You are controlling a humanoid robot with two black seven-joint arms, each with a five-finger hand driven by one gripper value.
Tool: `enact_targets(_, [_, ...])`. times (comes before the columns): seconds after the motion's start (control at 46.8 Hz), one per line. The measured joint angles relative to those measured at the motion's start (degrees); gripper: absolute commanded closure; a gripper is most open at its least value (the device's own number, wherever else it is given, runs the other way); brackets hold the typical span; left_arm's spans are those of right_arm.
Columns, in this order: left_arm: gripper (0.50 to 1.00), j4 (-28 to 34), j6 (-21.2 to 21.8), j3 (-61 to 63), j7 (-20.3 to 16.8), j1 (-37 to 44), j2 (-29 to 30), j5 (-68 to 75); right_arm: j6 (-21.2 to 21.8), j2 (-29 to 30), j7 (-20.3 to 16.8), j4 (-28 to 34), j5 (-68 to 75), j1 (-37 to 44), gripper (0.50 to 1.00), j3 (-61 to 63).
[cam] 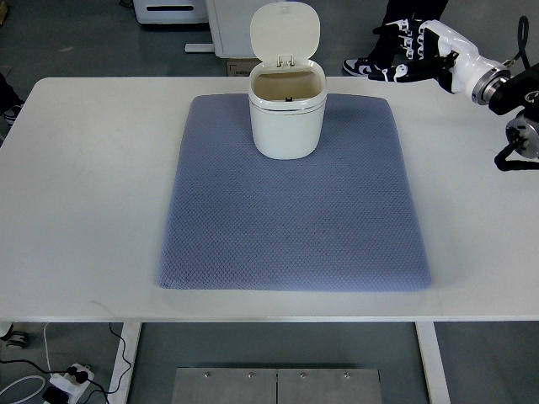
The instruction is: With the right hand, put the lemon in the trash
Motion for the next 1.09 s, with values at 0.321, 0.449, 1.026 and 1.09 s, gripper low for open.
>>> enact_targets(0.321, [0.5, 0.0, 0.0, 0.0, 0.0, 0.0, 0.0, 0.0, 0.0, 0.1, -0.4, -0.2, 0.2, -9.8, 0.5, 14.0])
enact_targets(0.449, [0.5, 0.0, 0.0, 0.0, 0.0, 0.0, 0.0, 0.0, 0.0, 0.2, -0.4, -0.3, 0.2, -13.7, 0.5, 19.1])
enact_targets(1.026, [0.5, 0.0, 0.0, 0.0, 0.0, 0.0, 0.0, 0.0, 0.0, 5.6, 0.4, 4.6, 4.6, -30.2, 0.5, 37.0])
enact_targets(1.09, [0.5, 0.0, 0.0, 0.0, 0.0, 0.0, 0.0, 0.0, 0.0, 6.1, 0.4, 4.9, 4.6, -30.7, 0.5, 38.0])
